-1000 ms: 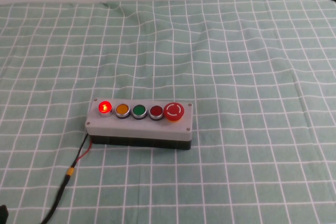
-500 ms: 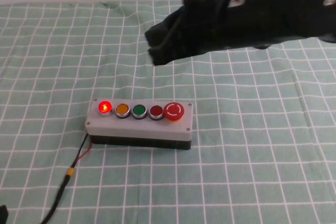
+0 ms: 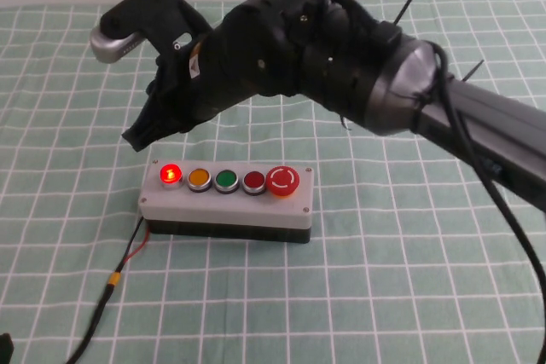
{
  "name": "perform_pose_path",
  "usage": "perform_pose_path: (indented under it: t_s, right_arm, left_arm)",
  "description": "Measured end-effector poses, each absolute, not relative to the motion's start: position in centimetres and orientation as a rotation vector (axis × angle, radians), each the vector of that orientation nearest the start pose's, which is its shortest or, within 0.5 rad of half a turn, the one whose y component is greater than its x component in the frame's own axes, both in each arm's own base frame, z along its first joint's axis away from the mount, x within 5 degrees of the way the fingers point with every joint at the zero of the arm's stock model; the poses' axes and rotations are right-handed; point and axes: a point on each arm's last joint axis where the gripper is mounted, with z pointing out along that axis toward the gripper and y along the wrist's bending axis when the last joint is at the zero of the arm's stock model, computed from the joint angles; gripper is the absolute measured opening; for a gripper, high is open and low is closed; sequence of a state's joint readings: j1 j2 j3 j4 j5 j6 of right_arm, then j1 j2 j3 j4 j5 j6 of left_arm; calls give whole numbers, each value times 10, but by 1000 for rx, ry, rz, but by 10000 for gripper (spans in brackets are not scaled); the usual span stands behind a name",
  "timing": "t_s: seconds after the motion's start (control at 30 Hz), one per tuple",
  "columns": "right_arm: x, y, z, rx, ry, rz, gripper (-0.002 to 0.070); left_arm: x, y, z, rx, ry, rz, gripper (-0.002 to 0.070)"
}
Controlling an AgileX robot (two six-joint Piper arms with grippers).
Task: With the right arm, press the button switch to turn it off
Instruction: Press the button to turn off
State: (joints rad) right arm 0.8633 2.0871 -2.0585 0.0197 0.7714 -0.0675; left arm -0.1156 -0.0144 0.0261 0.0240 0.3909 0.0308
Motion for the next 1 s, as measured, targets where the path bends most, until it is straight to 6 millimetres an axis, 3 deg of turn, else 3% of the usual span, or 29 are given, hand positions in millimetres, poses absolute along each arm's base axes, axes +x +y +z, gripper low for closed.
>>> perform_pose_path:
  t_s: [0.2,0.37,0.63,0.73,0.8,1.0]
  right_arm:
    - [326,390,293,-1062,2167,445,-15]
    - [331,398,249,-1111,2277,411,-15]
    - [331,399,254,-1076,2290,425,-15]
    - [330,395,269,-1068,2263,421,-15]
    - [328,391,291,-1054,2214,421,-15]
    - [306,356,394,-977,1987,399,-15]
  left_arm:
    - [52,-5,170,153,1880,-34,-3]
    - [52,-5,170,153,1880,-34,-3]
    - [52,-5,170,153,1880,-34,-3]
    - [52,-5,170,153,1880,-34,-3]
    - [52,-5,170,153,1880,-34,-3]
    - [52,-5,170,153,1880,-34,-3]
